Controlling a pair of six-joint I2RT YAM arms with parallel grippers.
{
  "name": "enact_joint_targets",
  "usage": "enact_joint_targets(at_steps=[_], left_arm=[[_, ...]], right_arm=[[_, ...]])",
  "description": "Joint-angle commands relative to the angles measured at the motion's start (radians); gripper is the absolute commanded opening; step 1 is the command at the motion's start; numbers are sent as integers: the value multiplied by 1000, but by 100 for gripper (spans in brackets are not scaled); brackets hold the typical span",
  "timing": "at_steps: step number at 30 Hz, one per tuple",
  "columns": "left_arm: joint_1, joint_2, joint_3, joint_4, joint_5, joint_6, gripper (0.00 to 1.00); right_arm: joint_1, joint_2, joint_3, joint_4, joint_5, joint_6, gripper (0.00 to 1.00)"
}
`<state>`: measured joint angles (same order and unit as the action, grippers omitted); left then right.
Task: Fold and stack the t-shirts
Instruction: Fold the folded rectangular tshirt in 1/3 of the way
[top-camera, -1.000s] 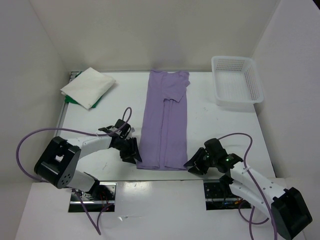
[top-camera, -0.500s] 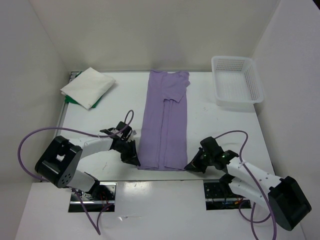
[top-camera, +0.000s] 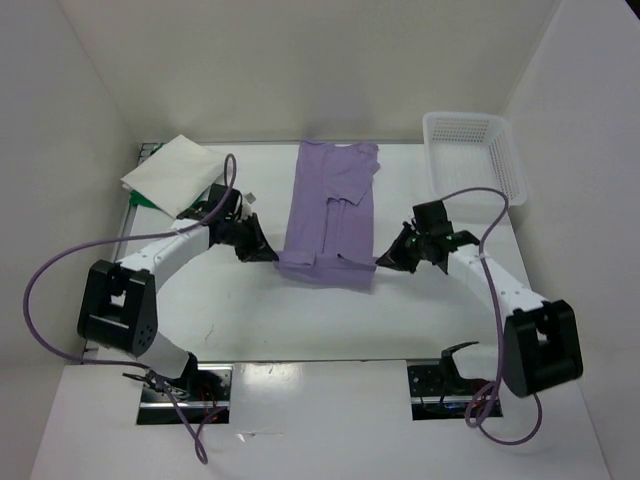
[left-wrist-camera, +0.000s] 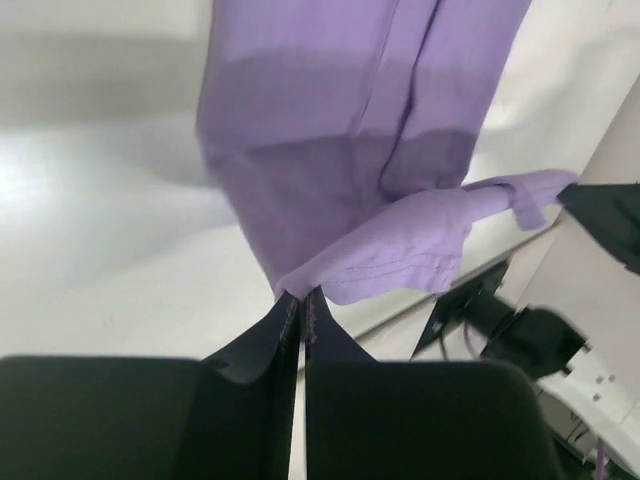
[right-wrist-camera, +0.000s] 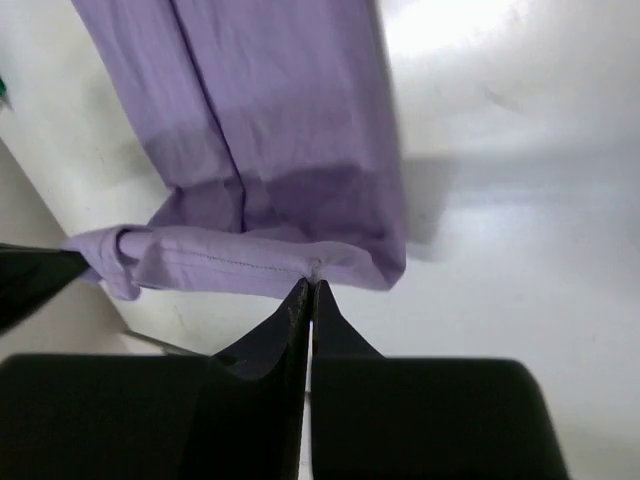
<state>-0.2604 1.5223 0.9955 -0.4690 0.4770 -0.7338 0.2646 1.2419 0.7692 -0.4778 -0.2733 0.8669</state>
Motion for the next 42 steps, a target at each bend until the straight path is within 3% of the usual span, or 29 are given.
enact_joint_targets(at_steps=[1, 13, 17, 27, 29, 31, 33, 34, 35, 36, 37, 39, 40, 42], left_arm=[[15, 94, 118, 62, -6, -9, 3], [26, 441, 506, 101, -113, -19, 3], [36, 551, 583, 110, -115, -29, 3], [55, 654, 680, 211, -106, -73, 6], [55, 654, 690, 228, -106, -82, 11], [55, 632, 690, 248, -118, -73, 16], [55, 599, 648, 291, -132, -73, 30], [55, 575, 634, 302, -132, -73, 42], [55, 563, 634, 302, -132, -73, 42], [55, 550, 634, 302, -132, -73, 52], [64, 518, 608, 314, -141, -73, 56], [64, 475, 568, 334, -152, -82, 57], [64, 423, 493, 354, -152, -97, 55], [44, 363, 416, 402, -138, -124, 50]], right_arm=[[-39, 123, 143, 5, 16, -169, 0], [-99, 556, 518, 79, 39, -273, 0], [-108, 690, 634, 79, 63, -293, 0], [-117, 844, 772, 82, 85, -312, 0], [-126, 844, 782, 82, 71, -312, 3], [-126, 814, 792, 82, 62, -312, 14], [-126, 792, 792, 82, 62, -312, 27], [-126, 768, 801, 56, 77, -312, 34], [-126, 754, 802, 56, 77, -312, 34], [-126, 740, 802, 44, 86, -322, 37], [-126, 726, 802, 30, 86, -322, 40], [-126, 680, 779, 30, 77, -331, 40], [-117, 667, 779, 21, 66, -341, 29], [-93, 645, 756, 21, 56, -341, 17]])
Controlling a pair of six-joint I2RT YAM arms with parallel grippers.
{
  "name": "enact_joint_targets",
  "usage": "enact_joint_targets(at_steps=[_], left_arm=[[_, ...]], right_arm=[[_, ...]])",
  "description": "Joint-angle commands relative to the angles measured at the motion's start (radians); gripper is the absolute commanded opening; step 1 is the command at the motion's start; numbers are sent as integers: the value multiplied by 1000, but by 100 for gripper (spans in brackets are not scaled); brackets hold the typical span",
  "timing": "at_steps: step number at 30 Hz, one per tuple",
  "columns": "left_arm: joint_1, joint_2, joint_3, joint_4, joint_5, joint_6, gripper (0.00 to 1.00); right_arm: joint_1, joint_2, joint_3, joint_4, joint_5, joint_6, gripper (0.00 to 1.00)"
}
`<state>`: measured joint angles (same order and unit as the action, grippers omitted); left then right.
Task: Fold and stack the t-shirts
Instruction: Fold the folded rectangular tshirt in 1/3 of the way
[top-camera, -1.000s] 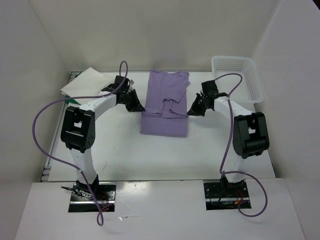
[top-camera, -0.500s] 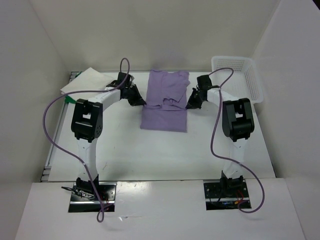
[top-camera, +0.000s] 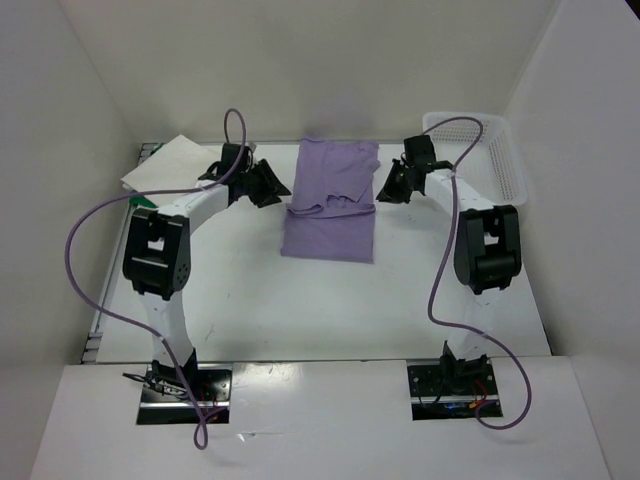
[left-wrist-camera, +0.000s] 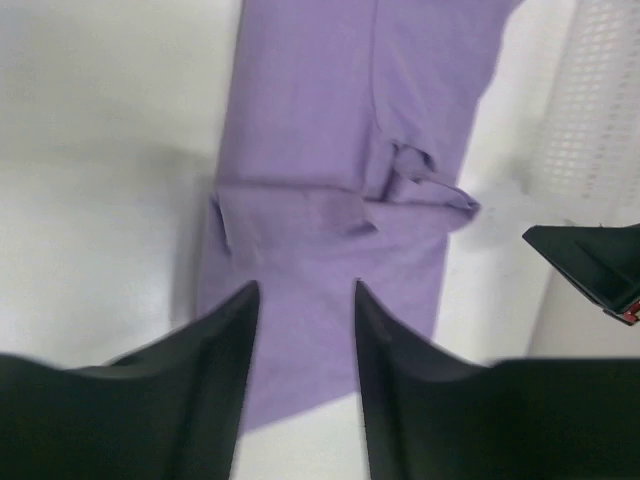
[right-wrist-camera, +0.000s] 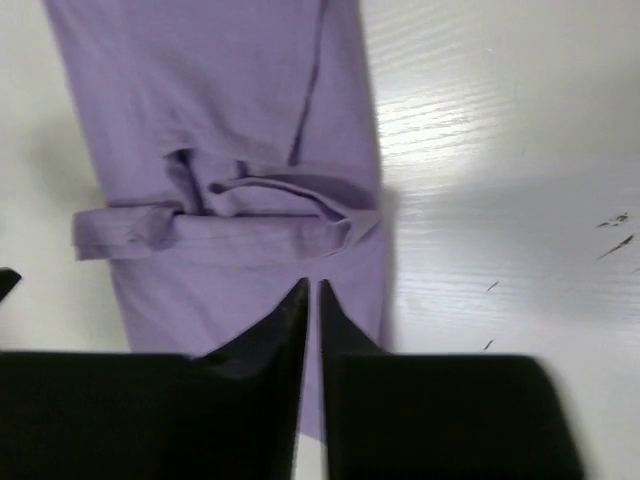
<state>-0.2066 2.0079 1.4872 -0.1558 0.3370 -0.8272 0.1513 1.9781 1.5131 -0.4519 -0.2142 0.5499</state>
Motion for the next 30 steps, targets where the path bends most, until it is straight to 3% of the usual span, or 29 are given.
enact_joint_targets(at_steps=[1, 5, 11, 25, 30], left_arm=[[-45, -135, -129, 88, 2, -30, 43], [-126, -155, -228, 113, 13, -30, 33], [-126, -118, -360, 159, 14, -39, 30], [-145, -129, -633, 173, -24, -44, 30], [-145, -190, -659, 147, -45, -44, 30]], right_arm=[[55, -91, 12, -5, -4, -34, 5], [161, -40, 12, 22, -51, -34, 0], [269, 82, 122, 47, -97, -5, 0], [312, 284, 213, 47, -96, 4, 7], [312, 323, 268, 82, 19, 13, 9]])
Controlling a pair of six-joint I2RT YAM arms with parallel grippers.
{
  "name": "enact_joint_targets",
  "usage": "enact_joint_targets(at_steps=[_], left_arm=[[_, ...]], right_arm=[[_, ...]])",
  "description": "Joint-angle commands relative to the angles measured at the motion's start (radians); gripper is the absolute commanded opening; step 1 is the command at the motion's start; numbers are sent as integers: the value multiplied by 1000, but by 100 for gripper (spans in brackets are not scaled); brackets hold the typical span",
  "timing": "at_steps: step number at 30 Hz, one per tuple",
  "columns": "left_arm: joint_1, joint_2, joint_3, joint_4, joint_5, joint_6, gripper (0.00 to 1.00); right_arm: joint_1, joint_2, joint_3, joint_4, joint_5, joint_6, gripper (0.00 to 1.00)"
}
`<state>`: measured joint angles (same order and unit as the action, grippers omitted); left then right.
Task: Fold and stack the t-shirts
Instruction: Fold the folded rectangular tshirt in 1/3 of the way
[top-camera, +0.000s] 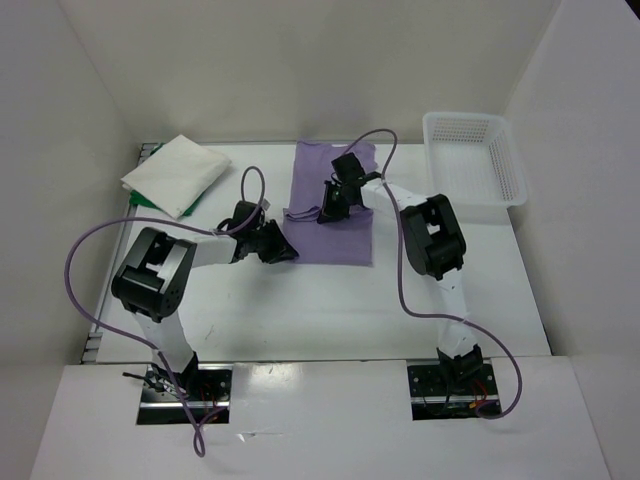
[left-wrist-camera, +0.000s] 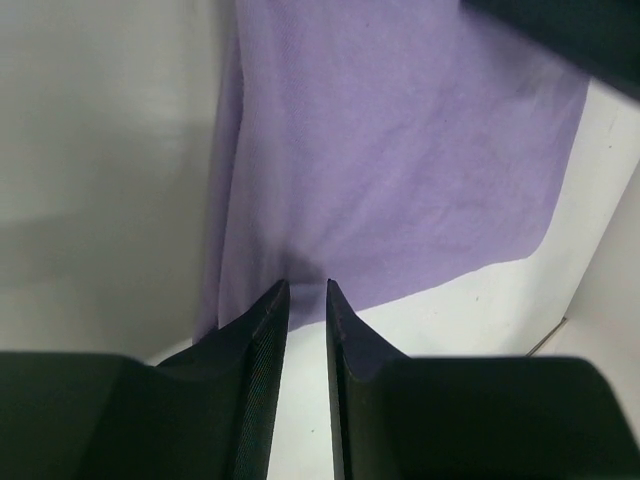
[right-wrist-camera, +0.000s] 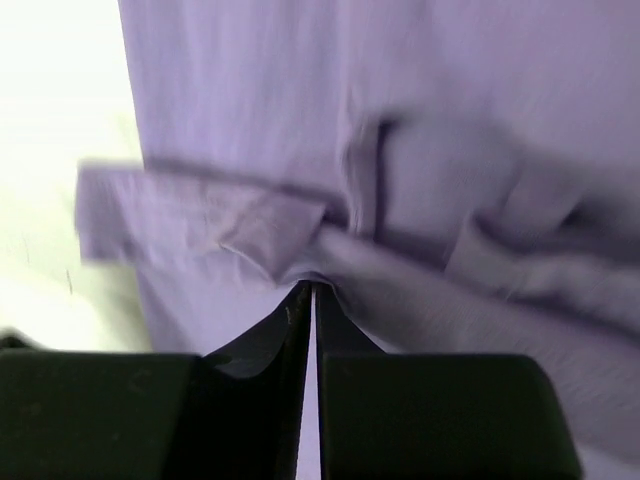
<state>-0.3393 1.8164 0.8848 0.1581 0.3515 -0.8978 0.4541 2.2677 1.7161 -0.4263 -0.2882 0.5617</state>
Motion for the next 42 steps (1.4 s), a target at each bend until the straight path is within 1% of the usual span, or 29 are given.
enact_joint_targets(at_steps=[1, 2, 4, 5, 6, 7, 9, 10, 13, 14, 16, 17, 18, 20, 22, 23, 24, 25, 27, 28, 30, 31, 34, 38, 40, 41, 42], left_arm=[[-12, -17, -56, -179, -69, 27, 30], [-12, -17, -56, -180, -69, 36, 30], [-12, -43, -46, -207, -69, 36, 30], [-12, -43, -46, -207, -69, 36, 30], [-12, -57, -46, -218, -60, 36, 30], [-12, -66, -46, -227, -49, 36, 30], [-12, -100, -37, -236, -39, 25, 30], [-12, -109, -23, -247, -39, 25, 30], [-12, -141, 5, -256, -29, 25, 30], [-12, -141, 14, -256, -29, 25, 30], [-12, -169, 14, -267, -20, 25, 30], [-12, -187, 25, -276, -20, 25, 33], [-12, -198, 25, -276, -20, 25, 33], [-3, -218, 14, -276, -29, 25, 33], [25, -218, -9, -285, -29, 36, 34], [45, -218, -9, -285, -29, 36, 34], [54, -218, -20, -285, -29, 36, 35], [54, -218, -35, -285, -29, 36, 35], [77, -200, -46, -256, -19, 36, 35], [77, -189, -46, -256, -19, 36, 35], [86, -152, -46, -232, 7, 36, 35], [86, -131, -46, -232, 7, 36, 35], [86, -92, -37, -223, 17, 45, 35], [86, -48, -24, -212, 17, 45, 36], [86, -37, -24, -200, 26, 45, 36], [86, -37, -24, -200, 26, 45, 36], [86, -26, -24, -200, 26, 45, 36]], right_arm=[[9, 33, 74, 95, 131, 1, 9], [9, 33, 74, 128, 194, 12, 9], [-9, 47, 112, 199, 222, 26, 9], [-9, 79, 155, 199, 222, 26, 9], [-23, 102, 269, 172, 234, 38, 9], [-23, 124, 337, 103, 247, 38, 9], [-32, 154, 489, 23, 236, 12, 9], [-32, 144, 499, -11, 236, 0, 9], [-32, 17, 377, -20, 190, -37, 12], [-32, -61, 268, -11, 175, -37, 12], [-32, -134, 150, -2, 129, -51, 12], [-32, -199, 32, 17, 115, -51, 12], [-32, -229, -27, 38, 69, -51, 11], [-32, -267, -152, 54, 32, -42, 8], [-32, -319, -219, 54, 23, -28, 4], [-32, -350, -313, 84, 14, -28, 3], [-32, -423, -364, 101, 14, -11, 3], [-32, -459, -453, 113, 23, 10, 4], [-55, -535, -530, 133, 23, 30, 9], [-67, -551, -594, 133, -3, 46, 12], [-92, -577, -653, 155, -3, 56, 15], [-107, -600, -703, 164, -3, 69, 15], [-135, -614, -774, 187, 26, 86, 15], [-144, -588, -800, 187, 37, 99, 15], [-144, -609, -811, 187, 49, 110, 21], [-144, -626, -811, 175, 63, 110, 26], [-144, -645, -811, 175, 73, 110, 35]])
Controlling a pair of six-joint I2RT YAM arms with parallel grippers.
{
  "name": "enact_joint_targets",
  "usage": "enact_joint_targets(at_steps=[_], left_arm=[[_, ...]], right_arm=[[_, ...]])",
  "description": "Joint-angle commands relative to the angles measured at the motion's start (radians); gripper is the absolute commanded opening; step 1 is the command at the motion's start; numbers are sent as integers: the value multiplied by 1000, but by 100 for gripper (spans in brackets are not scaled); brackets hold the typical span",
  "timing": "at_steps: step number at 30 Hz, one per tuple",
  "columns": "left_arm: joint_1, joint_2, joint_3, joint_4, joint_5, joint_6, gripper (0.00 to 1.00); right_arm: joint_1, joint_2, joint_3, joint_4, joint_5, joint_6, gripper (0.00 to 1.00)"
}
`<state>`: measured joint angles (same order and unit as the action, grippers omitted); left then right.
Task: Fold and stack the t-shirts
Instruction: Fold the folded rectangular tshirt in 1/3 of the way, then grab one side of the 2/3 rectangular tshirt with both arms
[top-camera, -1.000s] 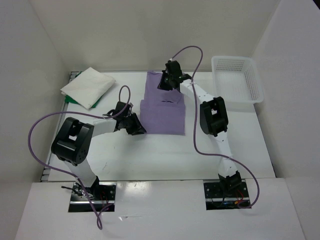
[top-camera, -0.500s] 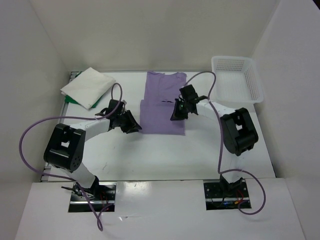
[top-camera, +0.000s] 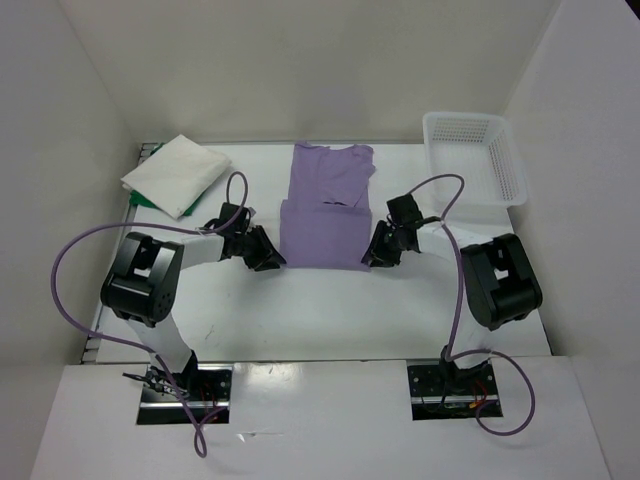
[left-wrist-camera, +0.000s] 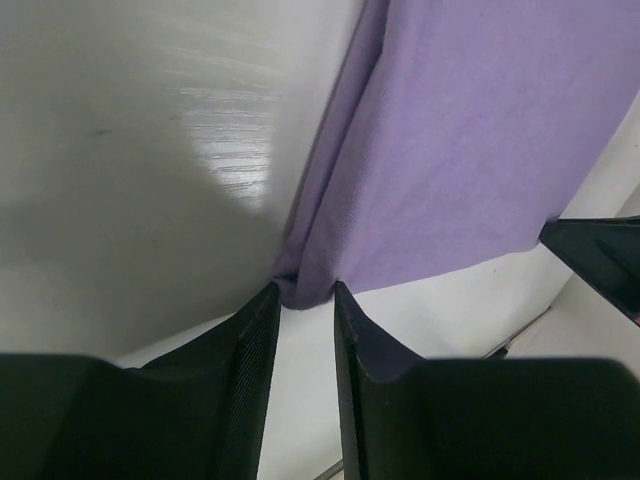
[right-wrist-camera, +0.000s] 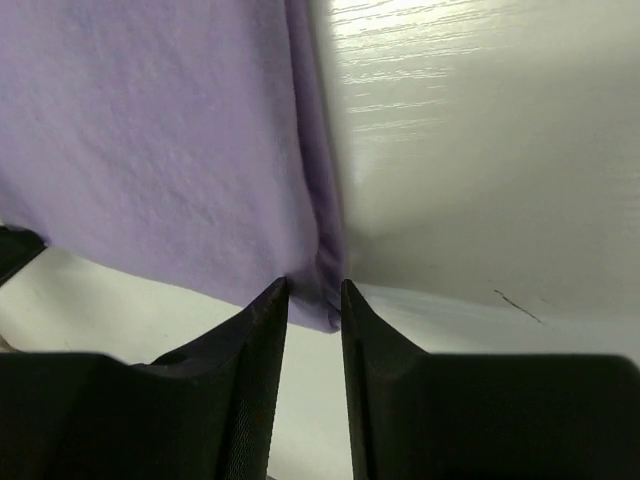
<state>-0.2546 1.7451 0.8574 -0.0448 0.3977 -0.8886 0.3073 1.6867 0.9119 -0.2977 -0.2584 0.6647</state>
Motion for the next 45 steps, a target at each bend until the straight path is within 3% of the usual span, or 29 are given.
enact_joint_targets(at_steps=[1, 6, 12, 14, 19, 24, 26, 32, 36, 37, 40, 41, 45], left_arm=[[2, 45, 3, 3, -20, 45, 36], [2, 36, 3, 3, -20, 45, 30], [2, 17, 3, -6, -40, 54, 25], [2, 17, 3, -6, -40, 54, 22], [2, 17, 22, -6, -49, 54, 10], [2, 17, 22, -24, -49, 63, 0], [2, -7, -3, -33, -49, 63, 0], [2, -186, -118, -164, -56, 82, 0], [-26, -335, -176, -352, 18, 82, 0], [-26, -480, -204, -497, 64, 82, 0], [-26, -606, -186, -593, 73, 82, 0], [-26, -607, -152, -653, 52, 94, 0], [0, -547, 46, -615, 52, 115, 0]], right_arm=[[3, -105, -7, 20, 54, 7, 39], [3, -127, -28, 8, 58, 16, 49], [3, -96, -96, 63, 36, 52, 49], [3, -81, -108, 84, 25, 61, 42], [3, 10, -97, 163, -85, 41, 36], [3, -2, -97, 186, -61, 62, 8], [3, -28, -97, 158, -61, 62, 1], [33, -272, -235, -13, -36, 84, 0], [191, -432, -281, -138, -80, 200, 0], [252, -538, -283, -226, -108, 287, 0], [253, -629, -247, -309, -108, 297, 0], [233, -643, -228, -351, -98, 297, 0], [83, -557, -119, -354, -117, 158, 0]])
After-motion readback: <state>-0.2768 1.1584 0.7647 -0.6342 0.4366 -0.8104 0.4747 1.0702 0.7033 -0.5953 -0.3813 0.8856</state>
